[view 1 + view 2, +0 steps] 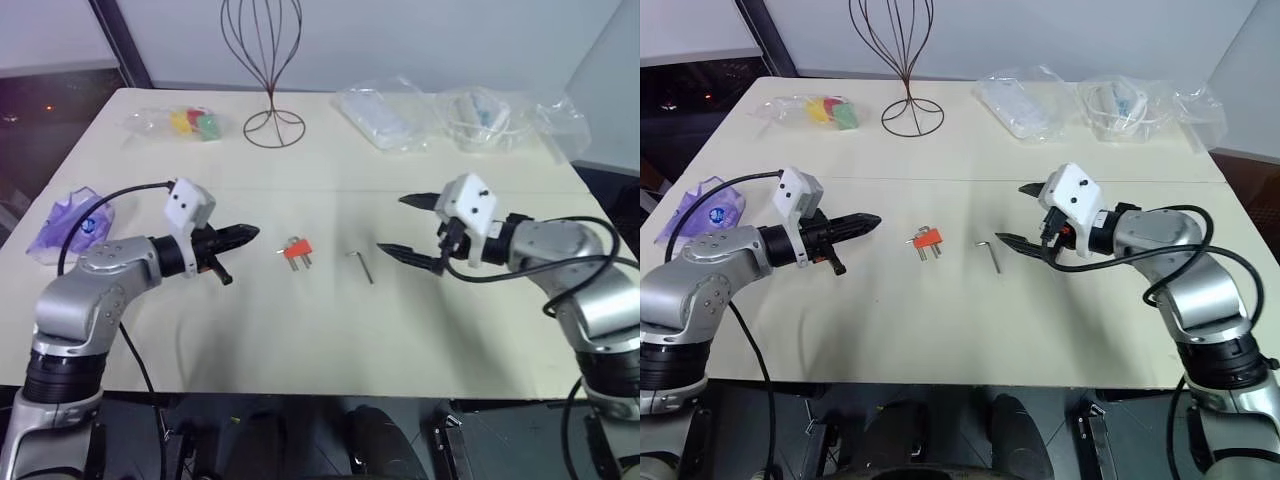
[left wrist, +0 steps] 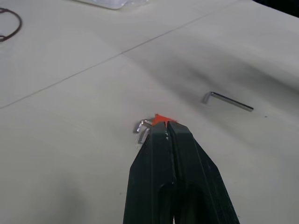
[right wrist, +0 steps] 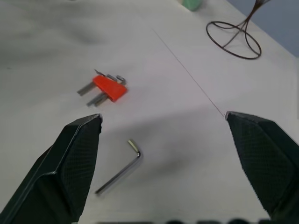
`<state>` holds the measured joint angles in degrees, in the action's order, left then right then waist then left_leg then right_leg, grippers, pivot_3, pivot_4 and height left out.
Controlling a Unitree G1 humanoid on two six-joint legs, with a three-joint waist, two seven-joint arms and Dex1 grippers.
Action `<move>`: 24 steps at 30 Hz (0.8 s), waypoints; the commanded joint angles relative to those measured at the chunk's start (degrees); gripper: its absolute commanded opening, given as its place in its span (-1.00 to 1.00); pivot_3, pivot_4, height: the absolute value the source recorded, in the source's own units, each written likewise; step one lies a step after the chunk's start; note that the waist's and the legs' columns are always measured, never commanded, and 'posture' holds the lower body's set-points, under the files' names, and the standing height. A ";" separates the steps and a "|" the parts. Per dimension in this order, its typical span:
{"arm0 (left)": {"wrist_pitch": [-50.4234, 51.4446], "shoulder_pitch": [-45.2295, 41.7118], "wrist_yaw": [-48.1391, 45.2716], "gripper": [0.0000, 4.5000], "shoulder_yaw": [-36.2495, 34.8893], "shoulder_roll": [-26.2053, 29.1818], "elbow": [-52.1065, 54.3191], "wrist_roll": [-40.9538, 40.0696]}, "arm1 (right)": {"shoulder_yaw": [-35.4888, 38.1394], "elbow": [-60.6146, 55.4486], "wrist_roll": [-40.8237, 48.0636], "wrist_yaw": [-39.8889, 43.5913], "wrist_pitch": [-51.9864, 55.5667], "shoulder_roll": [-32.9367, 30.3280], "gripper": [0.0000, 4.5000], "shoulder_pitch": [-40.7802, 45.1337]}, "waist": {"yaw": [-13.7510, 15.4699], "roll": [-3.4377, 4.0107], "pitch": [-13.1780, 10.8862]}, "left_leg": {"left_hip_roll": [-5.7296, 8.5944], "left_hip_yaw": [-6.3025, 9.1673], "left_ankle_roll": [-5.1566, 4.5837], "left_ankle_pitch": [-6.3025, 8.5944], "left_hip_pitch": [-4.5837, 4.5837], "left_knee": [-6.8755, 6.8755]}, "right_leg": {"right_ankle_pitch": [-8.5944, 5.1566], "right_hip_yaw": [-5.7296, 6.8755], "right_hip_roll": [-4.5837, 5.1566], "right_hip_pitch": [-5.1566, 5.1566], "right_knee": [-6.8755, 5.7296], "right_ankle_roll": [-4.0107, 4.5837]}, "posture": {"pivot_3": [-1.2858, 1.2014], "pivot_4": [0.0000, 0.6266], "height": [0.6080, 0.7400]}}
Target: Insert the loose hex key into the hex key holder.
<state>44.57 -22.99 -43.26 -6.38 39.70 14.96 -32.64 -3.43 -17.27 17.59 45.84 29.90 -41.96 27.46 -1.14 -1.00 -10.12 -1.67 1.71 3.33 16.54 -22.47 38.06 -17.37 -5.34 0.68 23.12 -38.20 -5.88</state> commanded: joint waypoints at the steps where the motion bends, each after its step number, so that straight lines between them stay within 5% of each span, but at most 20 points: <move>1: -0.15 -0.12 0.67 -1.00 -1.18 0.57 2.45 -0.24 | -1.75 1.10 -2.98 -2.62 -2.47 2.82 0.97 1.92 | 0.02 0.00 0.00 | 0.00 0.00 0.00 0.00 0.00 0.00 | 0.00 0.00 0.00 0.00 0.00 0.00 | 0.03 -0.52 1.00; 24: 2.80 2.39 3.23 -1.00 -3.21 1.88 5.66 -1.57 | -11.71 35.55 -17.78 -10.31 -20.96 24.01 0.97 8.98 | -0.82 0.00 0.00 | 0.00 0.01 0.01 -0.01 -0.01 -0.02 | 0.01 -0.01 0.05 0.08 -0.08 0.00 | 0.03 -0.52 1.00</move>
<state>47.26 -20.69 -40.39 -7.73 40.61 18.28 -33.29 -15.34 17.95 0.47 36.21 11.29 -18.69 35.87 -1.97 -1.00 -10.12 -1.68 1.73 3.34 16.54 -22.47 38.04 -17.36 -5.35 0.73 23.21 -38.29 -5.89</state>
